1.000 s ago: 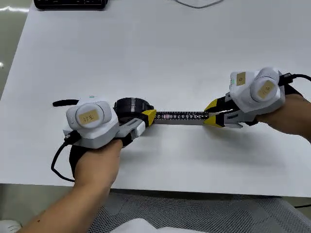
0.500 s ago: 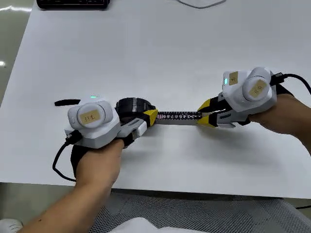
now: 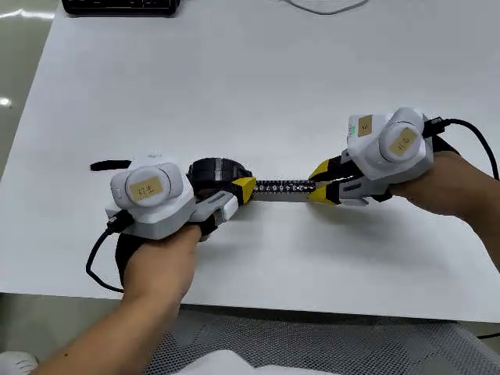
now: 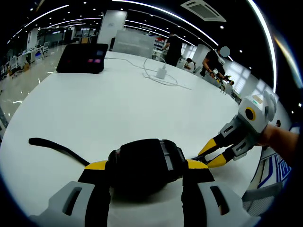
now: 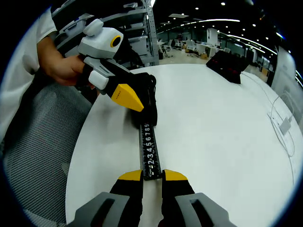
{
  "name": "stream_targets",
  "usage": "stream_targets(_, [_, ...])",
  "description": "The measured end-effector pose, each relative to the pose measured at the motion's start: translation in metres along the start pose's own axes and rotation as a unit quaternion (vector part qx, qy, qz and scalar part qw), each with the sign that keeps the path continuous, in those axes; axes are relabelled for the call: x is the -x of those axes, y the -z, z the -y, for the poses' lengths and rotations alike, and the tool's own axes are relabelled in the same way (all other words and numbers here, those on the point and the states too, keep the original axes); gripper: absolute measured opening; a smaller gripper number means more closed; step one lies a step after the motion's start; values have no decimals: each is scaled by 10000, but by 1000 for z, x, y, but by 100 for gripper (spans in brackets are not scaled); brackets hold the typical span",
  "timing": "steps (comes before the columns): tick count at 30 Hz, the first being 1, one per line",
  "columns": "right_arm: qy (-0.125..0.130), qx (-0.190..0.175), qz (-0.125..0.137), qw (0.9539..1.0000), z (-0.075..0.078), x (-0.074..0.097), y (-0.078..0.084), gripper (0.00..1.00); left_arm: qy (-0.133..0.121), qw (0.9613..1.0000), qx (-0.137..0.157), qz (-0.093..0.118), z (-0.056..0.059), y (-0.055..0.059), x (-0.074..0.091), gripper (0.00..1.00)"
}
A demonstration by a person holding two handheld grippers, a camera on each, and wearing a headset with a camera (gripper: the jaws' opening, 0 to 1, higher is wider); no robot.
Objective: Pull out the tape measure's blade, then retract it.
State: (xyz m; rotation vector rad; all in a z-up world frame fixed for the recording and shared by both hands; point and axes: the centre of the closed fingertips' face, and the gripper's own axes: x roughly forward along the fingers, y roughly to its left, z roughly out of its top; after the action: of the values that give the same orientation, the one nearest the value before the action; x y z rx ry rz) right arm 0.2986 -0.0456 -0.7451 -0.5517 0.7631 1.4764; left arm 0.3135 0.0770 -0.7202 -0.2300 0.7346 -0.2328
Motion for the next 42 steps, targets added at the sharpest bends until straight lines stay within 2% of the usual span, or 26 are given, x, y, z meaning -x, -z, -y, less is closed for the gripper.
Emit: stream_targets(42, [-196, 109, 283, 9993, -5, -35, -35, 11, 6, 10000, -36, -21, -2, 1, -3, 57])
